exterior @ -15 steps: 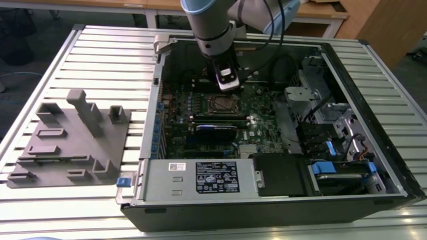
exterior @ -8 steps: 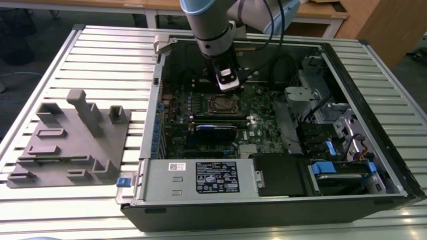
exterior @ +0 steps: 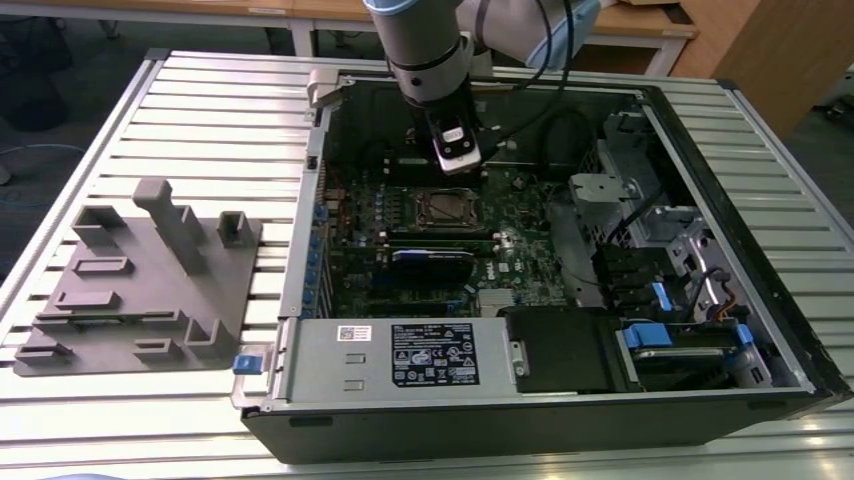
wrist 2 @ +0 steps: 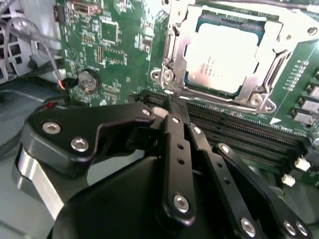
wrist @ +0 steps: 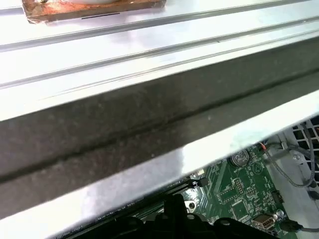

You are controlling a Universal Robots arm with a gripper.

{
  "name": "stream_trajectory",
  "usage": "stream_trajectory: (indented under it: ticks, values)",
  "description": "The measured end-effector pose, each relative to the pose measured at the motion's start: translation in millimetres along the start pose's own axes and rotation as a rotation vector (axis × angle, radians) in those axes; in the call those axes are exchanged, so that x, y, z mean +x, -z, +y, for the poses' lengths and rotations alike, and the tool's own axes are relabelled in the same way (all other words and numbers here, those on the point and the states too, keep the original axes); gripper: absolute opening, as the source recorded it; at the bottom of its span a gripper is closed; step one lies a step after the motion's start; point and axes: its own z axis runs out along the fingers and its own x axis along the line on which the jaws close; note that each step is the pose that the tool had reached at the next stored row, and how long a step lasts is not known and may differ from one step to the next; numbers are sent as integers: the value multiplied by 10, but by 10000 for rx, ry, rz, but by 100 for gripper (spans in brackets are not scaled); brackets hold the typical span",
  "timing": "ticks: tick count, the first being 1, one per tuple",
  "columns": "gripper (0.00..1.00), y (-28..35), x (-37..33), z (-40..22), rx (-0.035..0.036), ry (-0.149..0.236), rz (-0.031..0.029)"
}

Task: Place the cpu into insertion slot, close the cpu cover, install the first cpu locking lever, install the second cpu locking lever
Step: 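Install the first cpu locking lever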

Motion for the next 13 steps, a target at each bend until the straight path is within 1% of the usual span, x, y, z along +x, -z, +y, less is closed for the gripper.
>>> stream_trajectory:
  ticks: [3, 4, 5, 7, 12, 13]
  values:
    - [11, 0, 0, 0, 2, 1, 1]
    - [11, 0, -1, 0, 26, 1, 32]
    - [11, -2, -4, 1, 103, -4, 140]
    - [11, -7, -12, 4, 295, -17, 404]
    - [11, -18, -37, 13, 839, -50, 1160]
    - [11, -19, -38, 13, 904, -55, 1261]
